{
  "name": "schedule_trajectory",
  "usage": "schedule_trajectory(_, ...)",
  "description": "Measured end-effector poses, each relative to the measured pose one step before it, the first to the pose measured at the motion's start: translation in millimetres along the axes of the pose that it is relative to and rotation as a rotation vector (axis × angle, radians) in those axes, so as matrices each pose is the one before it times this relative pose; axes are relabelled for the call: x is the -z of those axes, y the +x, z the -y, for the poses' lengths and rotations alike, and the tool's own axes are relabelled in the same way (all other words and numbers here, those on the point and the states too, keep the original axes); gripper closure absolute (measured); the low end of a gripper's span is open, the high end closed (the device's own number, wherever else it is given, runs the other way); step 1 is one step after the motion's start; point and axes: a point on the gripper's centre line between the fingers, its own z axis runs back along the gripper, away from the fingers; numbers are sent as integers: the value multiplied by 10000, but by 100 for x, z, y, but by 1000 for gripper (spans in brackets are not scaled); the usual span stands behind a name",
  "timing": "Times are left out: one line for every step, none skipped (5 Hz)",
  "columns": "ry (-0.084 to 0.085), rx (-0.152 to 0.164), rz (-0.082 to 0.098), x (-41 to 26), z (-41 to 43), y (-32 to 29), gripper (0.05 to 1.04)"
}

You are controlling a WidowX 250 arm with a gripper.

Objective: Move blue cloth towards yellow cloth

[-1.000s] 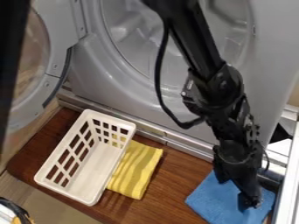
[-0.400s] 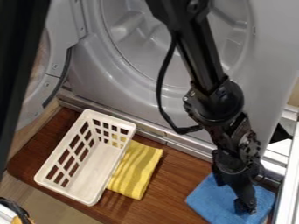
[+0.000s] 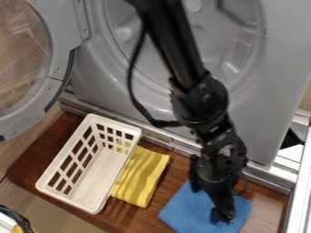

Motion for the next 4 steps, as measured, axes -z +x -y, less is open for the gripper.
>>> schedule_trajectory(201, -507, -169, -172, -751, -1319, 85)
schedule_trajectory(107, -425, -250, 160, -696, -1401, 85)
schedule_trajectory(101, -399, 53, -402, -676, -650, 85)
schedule_trajectory(68, -316, -241, 151, -606, -1040, 85)
